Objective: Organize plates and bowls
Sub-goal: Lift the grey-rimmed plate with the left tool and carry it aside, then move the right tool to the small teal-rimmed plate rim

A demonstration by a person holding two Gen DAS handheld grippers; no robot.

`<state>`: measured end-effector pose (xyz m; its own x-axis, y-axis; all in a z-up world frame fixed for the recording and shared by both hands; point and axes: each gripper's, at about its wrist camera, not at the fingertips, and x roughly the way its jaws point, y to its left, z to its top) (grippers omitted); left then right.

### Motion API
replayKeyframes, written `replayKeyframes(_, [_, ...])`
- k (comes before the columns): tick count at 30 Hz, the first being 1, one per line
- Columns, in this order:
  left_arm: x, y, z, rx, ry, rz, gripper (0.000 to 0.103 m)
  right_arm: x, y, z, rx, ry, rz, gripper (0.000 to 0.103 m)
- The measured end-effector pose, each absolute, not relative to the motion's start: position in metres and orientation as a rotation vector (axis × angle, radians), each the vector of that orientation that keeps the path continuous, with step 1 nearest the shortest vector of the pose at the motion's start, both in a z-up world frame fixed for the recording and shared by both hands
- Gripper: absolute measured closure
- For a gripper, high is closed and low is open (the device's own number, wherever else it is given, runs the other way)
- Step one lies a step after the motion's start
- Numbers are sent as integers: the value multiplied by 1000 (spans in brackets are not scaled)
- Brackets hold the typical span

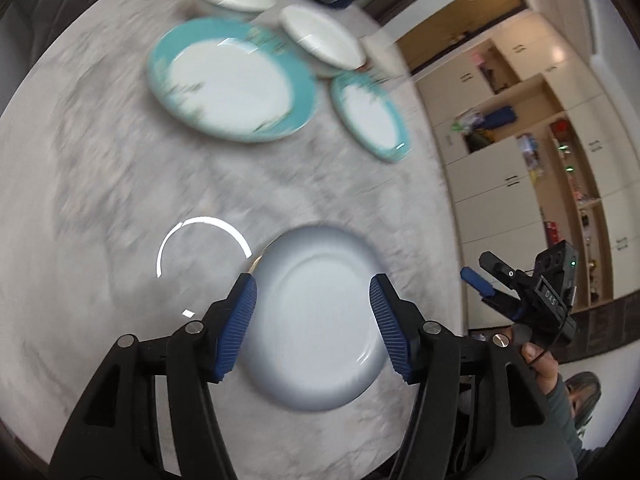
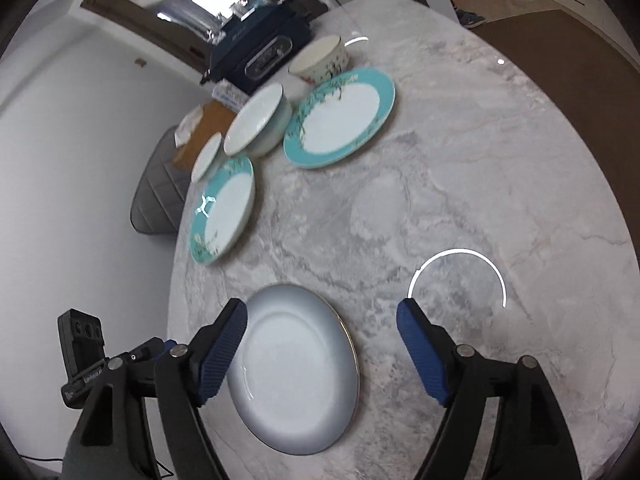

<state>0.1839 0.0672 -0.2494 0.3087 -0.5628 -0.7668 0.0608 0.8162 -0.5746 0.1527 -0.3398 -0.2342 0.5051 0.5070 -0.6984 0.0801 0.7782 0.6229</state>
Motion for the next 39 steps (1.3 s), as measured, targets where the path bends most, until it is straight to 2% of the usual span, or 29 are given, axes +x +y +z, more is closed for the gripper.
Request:
replayKeyframes(4, [231,30,-233,-499,1129,-455,46,172,-358,-209,614,941,270,17])
replayKeyframes(8, [284,-7,-240,-496,1168,-422,46,213,-381,-210,622,944,294,17])
replayKeyframes(11, [326,-27,-259,-542,1242,-365,46,252,-397,-220,625,962,313,17])
replayKeyframes(19, [410,-88,-301,-496,1260,-297,46,349,-426,-262,606,1042,367,17])
replayKeyframes(26, [441,-100,-341,-530,1298,-212,46,393,-439,-287,644,1073,407,17])
replayKeyframes(39, [472,-117,-369,-513,1316,-206,46,432,-445,-310,639,1091,472,17])
